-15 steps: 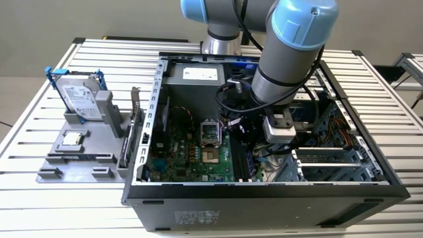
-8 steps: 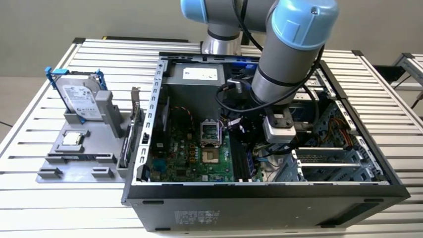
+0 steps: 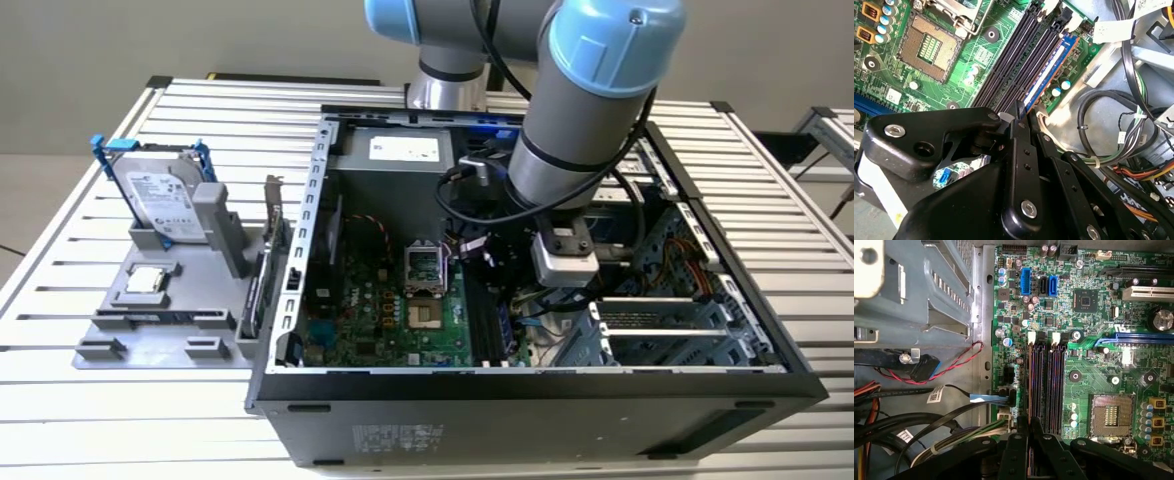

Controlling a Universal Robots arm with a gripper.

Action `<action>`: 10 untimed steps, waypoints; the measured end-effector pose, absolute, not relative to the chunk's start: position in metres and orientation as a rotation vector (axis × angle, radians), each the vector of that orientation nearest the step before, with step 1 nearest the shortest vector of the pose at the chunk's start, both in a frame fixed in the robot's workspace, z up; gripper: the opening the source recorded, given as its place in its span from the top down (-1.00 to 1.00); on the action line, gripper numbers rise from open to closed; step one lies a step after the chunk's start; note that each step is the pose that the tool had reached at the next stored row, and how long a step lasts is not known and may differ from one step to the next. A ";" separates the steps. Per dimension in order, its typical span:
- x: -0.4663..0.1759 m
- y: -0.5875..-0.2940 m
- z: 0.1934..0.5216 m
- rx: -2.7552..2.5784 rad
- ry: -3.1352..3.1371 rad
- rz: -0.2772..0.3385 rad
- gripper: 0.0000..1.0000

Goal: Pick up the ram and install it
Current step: 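Insert the ram into the slot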

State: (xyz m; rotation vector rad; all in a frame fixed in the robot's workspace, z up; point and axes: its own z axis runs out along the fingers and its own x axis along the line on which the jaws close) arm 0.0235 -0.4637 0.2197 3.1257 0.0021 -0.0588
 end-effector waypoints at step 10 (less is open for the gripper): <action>0.023 -0.464 0.219 3.126 -0.014 -0.059 1.00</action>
